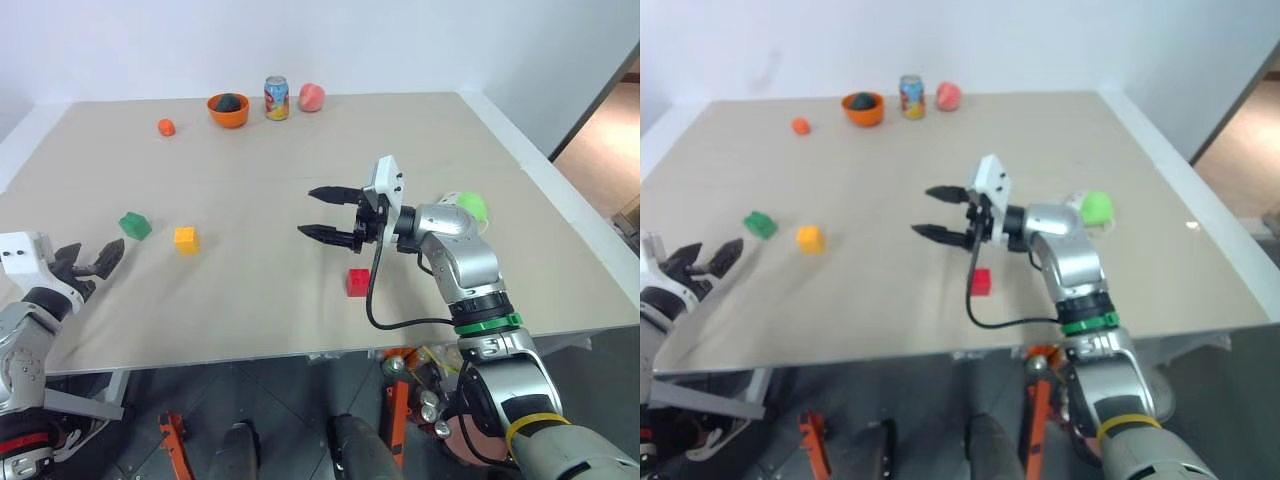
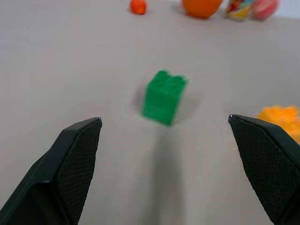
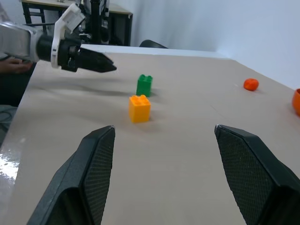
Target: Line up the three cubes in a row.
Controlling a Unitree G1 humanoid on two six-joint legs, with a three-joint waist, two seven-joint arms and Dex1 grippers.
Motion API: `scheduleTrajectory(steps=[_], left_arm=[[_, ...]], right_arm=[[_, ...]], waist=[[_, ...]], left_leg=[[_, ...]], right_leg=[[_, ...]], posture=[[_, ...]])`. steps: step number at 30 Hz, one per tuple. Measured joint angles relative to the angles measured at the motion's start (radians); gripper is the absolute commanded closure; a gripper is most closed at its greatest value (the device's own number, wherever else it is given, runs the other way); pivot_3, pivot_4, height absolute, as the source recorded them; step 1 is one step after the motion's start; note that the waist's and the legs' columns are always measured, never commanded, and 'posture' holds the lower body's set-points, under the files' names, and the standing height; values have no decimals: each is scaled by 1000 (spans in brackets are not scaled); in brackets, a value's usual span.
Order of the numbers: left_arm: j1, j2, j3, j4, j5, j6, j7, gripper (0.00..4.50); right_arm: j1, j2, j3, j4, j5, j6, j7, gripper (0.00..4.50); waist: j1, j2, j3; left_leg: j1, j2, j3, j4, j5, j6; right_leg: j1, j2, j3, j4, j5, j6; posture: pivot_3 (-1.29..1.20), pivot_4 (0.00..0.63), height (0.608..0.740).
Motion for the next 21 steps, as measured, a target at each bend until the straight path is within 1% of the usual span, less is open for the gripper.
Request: scheduleTrajectory(steps=[5,9,10,16,21], left_arm=[[-83,0,-75,96,83,-30,2,0],[-149,0,-127,169,125,-65,-23,0],[-154,0,-130,177,129,-68,-25,0],[-278,12,-155,403,193,-132,-40,0],[-349,35,-158,523,220,-178,-47,0]], right_arm=[[37,12,16,-37,-9,57,-85,992],[43,8,19,-83,-7,74,-110,992],[44,7,19,-90,-7,77,-113,992],[92,-10,19,-161,-3,103,-139,992],[104,-21,18,-197,13,124,-158,992]], waist=[[0,-1,0],[0,-1,0],[0,-1,0],[-2,-1,0],[-3,-1,0]], left_leg=[[0,0,0,0,1,-1],[0,0,0,-1,0,-1],[0,0,0,-1,0,-1],[0,0,0,-1,0,-1],[0,0,0,-1,0,-1]], right_leg=[[0,0,0,0,1,0],[0,0,0,0,1,0],[0,0,0,0,1,0],[-1,0,0,0,2,3],[0,0,0,0,2,3]], posture=[[0,150,740],[0,150,740],[0,150,740],[0,150,740],[0,150,740]])
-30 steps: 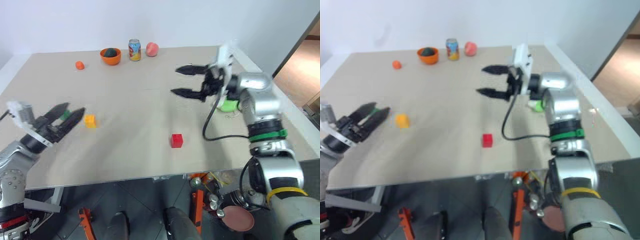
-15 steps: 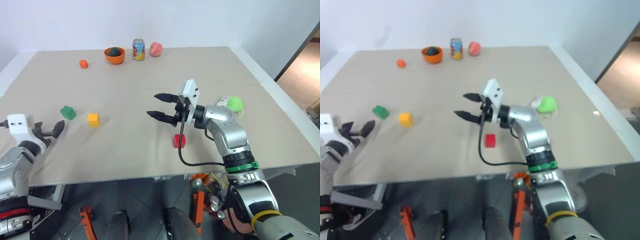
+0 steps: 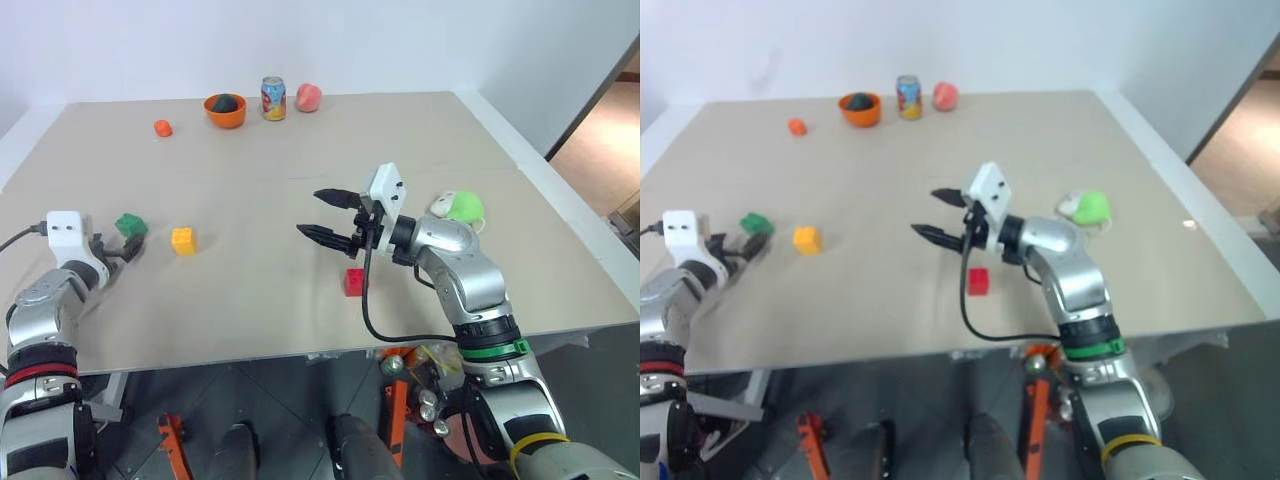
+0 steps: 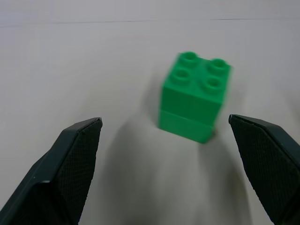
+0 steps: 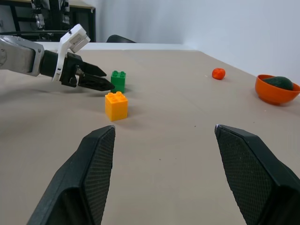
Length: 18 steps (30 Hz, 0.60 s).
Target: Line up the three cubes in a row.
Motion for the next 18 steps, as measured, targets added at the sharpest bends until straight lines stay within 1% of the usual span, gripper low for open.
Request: scheduleTrajectory(steps=[7,12,15,16,17,18], left_arm=[[-79,0,-61,140,47,-65,-77,0],[-135,1,-80,244,74,-116,-104,0],[-164,6,-81,300,88,-141,-101,853],[-171,9,-81,316,90,-149,-99,1180],[-176,12,-80,329,91,-157,-97,1626],[-179,13,-79,338,91,-161,-96,1896]], right_arm=[[12,-12,-1,-22,8,19,-24,992],[15,-19,-1,-32,12,23,-29,992],[15,-25,-1,-32,13,23,-29,947],[15,-29,-1,-32,13,23,-29,947],[15,-32,-2,-32,13,23,-30,947],[15,-33,-3,-32,14,23,-31,947]], waist=[[0,0,0],[0,0,0],[0,0,0],[0,0,0],[0,0,0],[0,0,0]], left_leg=[[0,0,0,0,0,0],[0,0,0,0,0,0],[0,0,0,0,0,0],[0,0,0,0,0,0],[0,0,0,0,0,0],[0,0,0,0,0,0]], right_leg=[[0,0,0,0,0,1],[0,0,0,0,1,1],[0,0,0,0,1,1],[0,0,0,0,1,1],[0,0,0,0,1,1],[0,0,0,0,1,1]], posture=[[0,150,740],[0,150,740],[0,150,740],[0,150,740],[0,150,740],[0,150,740]])
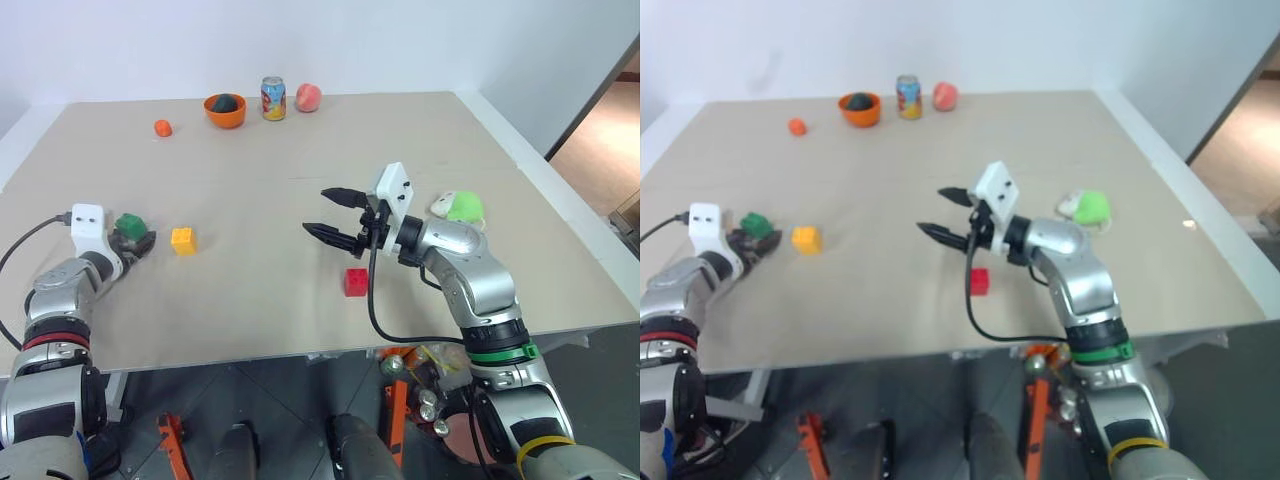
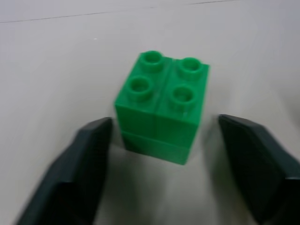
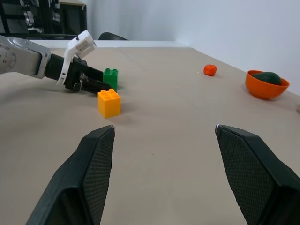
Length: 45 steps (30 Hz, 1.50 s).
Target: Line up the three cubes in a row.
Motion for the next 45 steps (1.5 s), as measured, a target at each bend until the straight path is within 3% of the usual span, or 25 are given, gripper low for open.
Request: scheduleTrajectory(steps=[4,15,20,24,29,33,37,45], left_arm=[[-6,1,4,16,0,-13,2,3181],[-17,11,58,-1,-47,-87,-70,3181],[-125,52,114,-57,-120,-131,-132,3181],[-139,53,113,-239,-211,-91,-321,3181],[-44,17,-4,-568,-316,110,-529,3181],[114,13,-188,-761,-282,127,-694,3181],[212,19,-326,-751,-168,-26,-847,3181],[142,-83,-363,-576,-115,-161,-907,3181]], right_arm=[[0,-1,0,0,0,-1,-3,947],[-1,-15,-3,3,5,-4,5,947],[30,-111,-18,-33,83,40,118,947],[103,-212,-28,-73,140,69,224,947],[150,-281,-86,-86,206,116,263,947],[220,-353,-152,-101,236,134,287,947],[274,-398,-180,-96,243,136,309,947],[328,-416,-193,-92,245,150,304,947]], waist=[[0,0,0],[0,0,0],[8,-3,1],[13,-3,1],[13,-2,1],[10,-2,1],[8,-2,1],[16,-2,1]], left_leg=[[0,0,0,0,0,0],[-1,0,0,0,0,0],[-2,0,-1,0,0,0],[-3,-1,0,0,-1,-2],[-2,-1,0,0,-1,-2],[-1,-1,0,0,-2,-2],[0,-1,0,1,-1,-1],[-2,-3,0,6,-1,0]], right_leg=[[0,0,0,0,0,0],[0,0,0,0,0,1],[0,-1,-1,-1,0,2],[0,-2,-1,-2,-2,4],[0,-1,0,-2,-2,4],[1,-1,0,-1,-5,-2],[0,-1,1,-1,-3,-4],[2,-1,3,-2,-3,-3]], posture=[[0,150,740],[0,150,740],[0,150,740],[0,150,740],[0,150,740],[0,150,740],[0,150,740],[0,150,740]])
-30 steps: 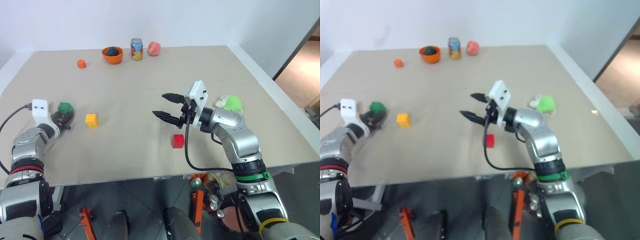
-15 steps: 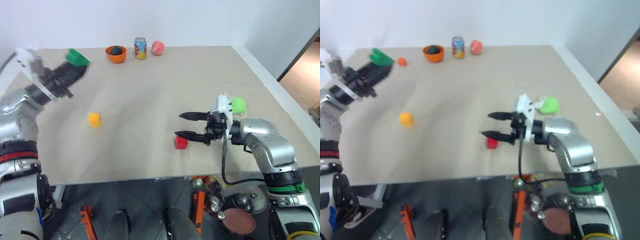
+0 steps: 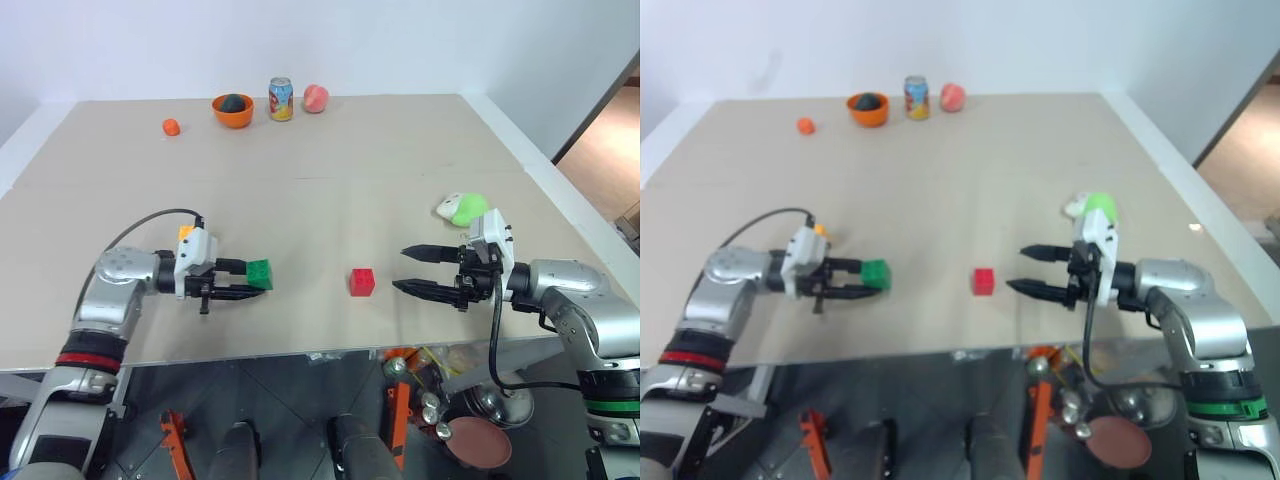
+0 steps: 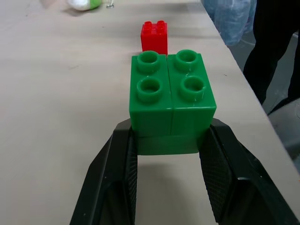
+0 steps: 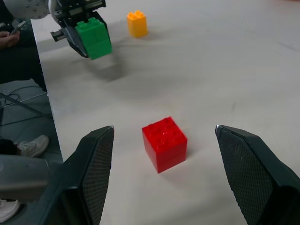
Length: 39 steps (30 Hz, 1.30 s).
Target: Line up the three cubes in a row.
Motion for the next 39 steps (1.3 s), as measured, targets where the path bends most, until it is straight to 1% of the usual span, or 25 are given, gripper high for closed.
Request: scheduleTrajectory(steps=[6,10,13,22,27,30,34,39], left_arm=[[-89,-59,-25,115,32,-49,-39,3181],[-114,-93,-43,189,62,-78,-52,3181],[-119,-101,-52,222,78,-91,-62,3181],[-208,-198,-84,359,174,-115,-5,3181],[-235,-222,-95,393,196,-128,6,3181],[-239,-238,-110,412,207,-134,-22,3181],[-264,-240,-117,437,214,-136,-65,3181],[-293,-244,-116,499,223,-152,-68,3181]], right_arm=[[24,-13,0,-7,0,13,5,947],[39,-28,0,-4,-12,4,14,947],[42,-35,1,1,-21,-3,23,947],[39,-38,4,21,-35,-18,25,947],[39,-38,5,31,-41,-24,25,947],[39,-36,5,32,-42,-25,25,947],[41,-36,5,31,-41,-25,25,947],[81,-37,1,12,-39,-23,14,947]], waist=[[3,0,0],[3,0,0],[2,0,0],[7,0,0],[6,0,0],[7,0,0],[7,0,0],[7,0,0]], left_leg=[[-1,0,0,-1,-1,1],[-1,0,0,-1,-1,1],[-1,0,0,-1,-1,1],[-1,-1,-1,1,-1,1],[-1,-1,-1,1,-1,1],[-2,-2,-1,1,-1,1],[-1,-2,-1,1,-1,1],[-2,-2,-1,1,-1,1]], right_leg=[[-1,0,0,0,-1,2],[-1,0,0,0,-1,2],[0,0,0,0,-1,2],[0,0,0,0,0,3],[0,0,0,0,0,3],[0,0,0,0,0,3],[0,0,0,0,0,4],[0,0,0,0,0,4]], posture=[[0,150,740],[0,150,740],[0,150,740],[0,150,740],[0,150,740],[0,150,740],[0,150,740],[0,150,740]])
